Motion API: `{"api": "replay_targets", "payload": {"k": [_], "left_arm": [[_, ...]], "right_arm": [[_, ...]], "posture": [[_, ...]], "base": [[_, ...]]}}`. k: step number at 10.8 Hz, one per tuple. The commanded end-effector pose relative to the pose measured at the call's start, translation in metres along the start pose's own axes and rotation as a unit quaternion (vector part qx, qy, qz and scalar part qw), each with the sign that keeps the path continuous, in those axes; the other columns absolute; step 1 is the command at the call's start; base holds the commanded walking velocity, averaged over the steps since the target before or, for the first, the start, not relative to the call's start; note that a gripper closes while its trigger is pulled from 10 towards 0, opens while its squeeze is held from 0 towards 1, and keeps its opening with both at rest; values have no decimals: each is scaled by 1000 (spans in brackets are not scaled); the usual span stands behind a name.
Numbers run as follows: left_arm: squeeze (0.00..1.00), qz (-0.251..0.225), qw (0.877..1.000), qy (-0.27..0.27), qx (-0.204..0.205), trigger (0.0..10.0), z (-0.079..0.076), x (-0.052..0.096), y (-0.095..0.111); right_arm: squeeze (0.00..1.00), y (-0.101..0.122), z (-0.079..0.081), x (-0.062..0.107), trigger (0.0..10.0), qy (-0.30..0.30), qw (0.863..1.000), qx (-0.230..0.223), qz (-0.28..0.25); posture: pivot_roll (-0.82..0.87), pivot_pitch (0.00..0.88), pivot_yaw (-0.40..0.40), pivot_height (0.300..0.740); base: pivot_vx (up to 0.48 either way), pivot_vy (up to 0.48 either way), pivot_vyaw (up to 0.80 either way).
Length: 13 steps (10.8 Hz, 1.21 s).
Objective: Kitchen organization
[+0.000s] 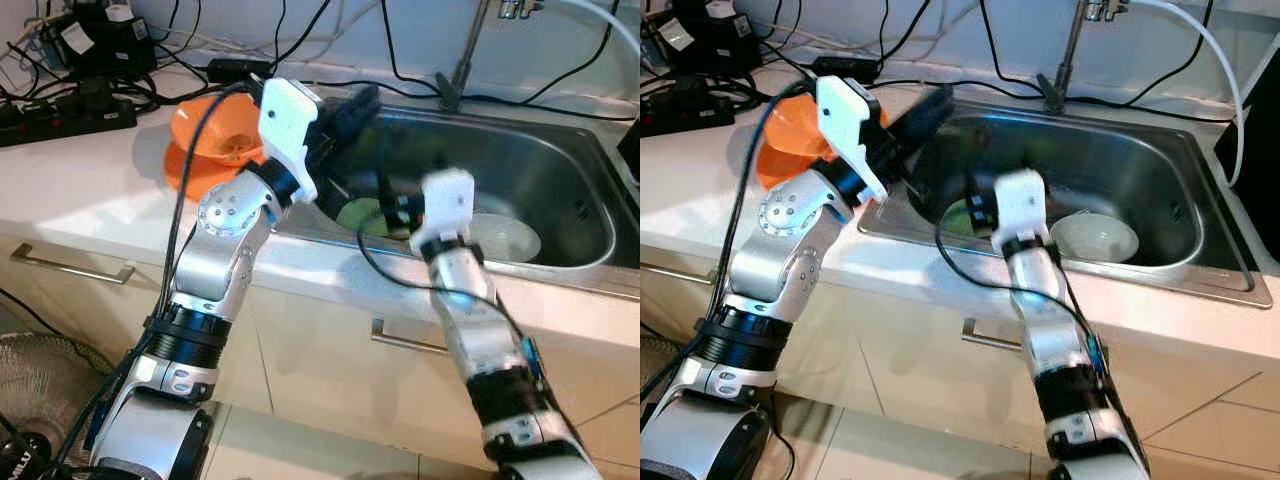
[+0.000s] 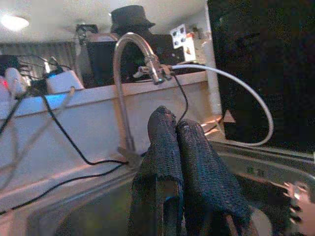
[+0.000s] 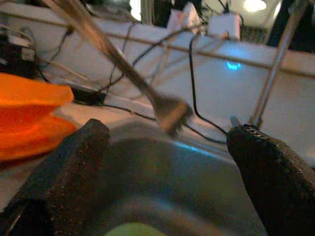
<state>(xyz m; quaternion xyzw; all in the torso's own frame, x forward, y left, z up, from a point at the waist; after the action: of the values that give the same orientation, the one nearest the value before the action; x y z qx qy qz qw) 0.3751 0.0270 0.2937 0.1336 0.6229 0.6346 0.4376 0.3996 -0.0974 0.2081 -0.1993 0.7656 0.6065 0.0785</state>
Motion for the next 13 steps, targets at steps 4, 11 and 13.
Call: {"api": "replay_targets", "payload": {"k": [4,11,13], "left_arm": [[0,7,1000,-19,13,10000,-5,3,0],[0,60,997,-44,15,10000,-14,6,-17],[0,62,997,-49,20,10000,-16,9,-18]], "right_arm": [[0,21,18,-6,10000,42,998,25,-27],[0,13,16,-7,10000,28,999,23,-7],[0,12,16,-8,0,29,999,23,-3]], "posture": [[176,19,26,740],[193,26,38,740],[194,27,36,740]], "base": [[0,0,0],[0,0,0],[0,0,0]]}}
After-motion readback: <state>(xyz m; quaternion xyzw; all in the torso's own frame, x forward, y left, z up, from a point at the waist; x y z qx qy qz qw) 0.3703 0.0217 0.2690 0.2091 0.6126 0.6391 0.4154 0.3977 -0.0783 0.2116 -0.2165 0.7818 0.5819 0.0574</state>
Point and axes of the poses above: a point about 5 cm out from each wrist's last joint towards the gripper, its own x axis pointing back from the gripper into the wrist, its own y axis along the axis of the wrist's last joint, z = x × y, the point moved 6 cm from there along -x, pointing out of the wrist towards the gripper, and after that the axes turned 3 degrees about x, right-handed, at the moved point
